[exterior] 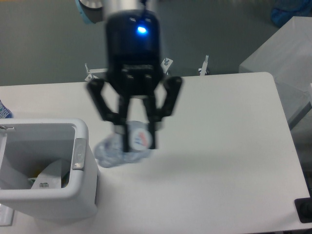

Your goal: Place the trash in the trash can

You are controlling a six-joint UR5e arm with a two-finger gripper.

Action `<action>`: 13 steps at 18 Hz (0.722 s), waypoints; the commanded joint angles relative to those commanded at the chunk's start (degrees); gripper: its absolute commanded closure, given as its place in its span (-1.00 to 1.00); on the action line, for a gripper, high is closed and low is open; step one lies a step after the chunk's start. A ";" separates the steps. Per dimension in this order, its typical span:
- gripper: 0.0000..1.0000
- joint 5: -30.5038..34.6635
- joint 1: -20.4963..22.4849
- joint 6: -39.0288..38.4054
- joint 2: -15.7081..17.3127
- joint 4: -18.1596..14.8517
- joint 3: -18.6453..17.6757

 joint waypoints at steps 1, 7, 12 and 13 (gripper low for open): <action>0.50 0.00 -1.93 0.09 -0.09 0.09 -0.09; 0.49 0.00 -8.09 0.18 -1.05 0.00 -2.80; 0.44 0.00 -9.24 1.32 -1.05 0.00 -7.03; 0.32 0.00 -9.24 1.32 -1.14 0.00 -7.73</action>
